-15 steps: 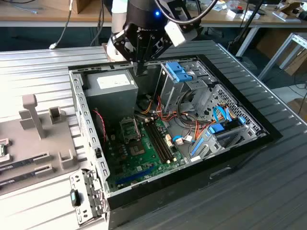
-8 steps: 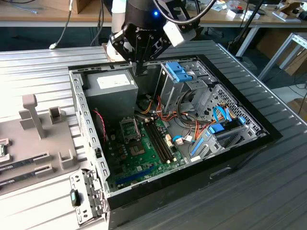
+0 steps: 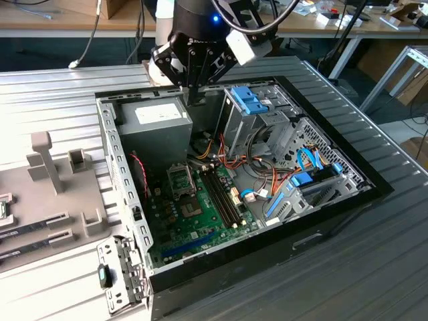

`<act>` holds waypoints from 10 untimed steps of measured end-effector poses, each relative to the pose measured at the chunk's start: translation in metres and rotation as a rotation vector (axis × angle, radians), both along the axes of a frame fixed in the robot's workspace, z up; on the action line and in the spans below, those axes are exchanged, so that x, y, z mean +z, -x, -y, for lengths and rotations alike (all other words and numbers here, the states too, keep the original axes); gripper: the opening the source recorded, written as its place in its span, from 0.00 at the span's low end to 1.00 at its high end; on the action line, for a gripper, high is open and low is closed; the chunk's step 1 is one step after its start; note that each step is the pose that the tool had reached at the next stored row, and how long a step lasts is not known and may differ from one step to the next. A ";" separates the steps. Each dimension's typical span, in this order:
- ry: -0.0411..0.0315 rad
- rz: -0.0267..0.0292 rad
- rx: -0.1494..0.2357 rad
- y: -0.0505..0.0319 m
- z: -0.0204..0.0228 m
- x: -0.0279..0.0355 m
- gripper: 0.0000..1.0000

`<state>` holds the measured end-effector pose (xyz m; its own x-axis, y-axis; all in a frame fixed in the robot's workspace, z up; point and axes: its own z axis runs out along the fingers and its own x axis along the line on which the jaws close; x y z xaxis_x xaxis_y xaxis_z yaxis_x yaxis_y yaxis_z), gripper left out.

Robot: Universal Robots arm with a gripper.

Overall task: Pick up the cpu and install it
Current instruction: 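Reach for the cpu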

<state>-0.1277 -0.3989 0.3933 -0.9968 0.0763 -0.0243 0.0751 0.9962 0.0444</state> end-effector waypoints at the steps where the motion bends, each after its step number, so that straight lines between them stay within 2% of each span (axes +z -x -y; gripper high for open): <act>1: 0.0000 0.0000 0.000 0.0002 0.0000 0.0000 0.11; 10: 0.0000 0.0000 0.000 0.0031 0.0000 0.0000 0.11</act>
<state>-0.1308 -0.3989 0.3933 -0.9968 0.0762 -0.0243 0.0751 0.9962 0.0444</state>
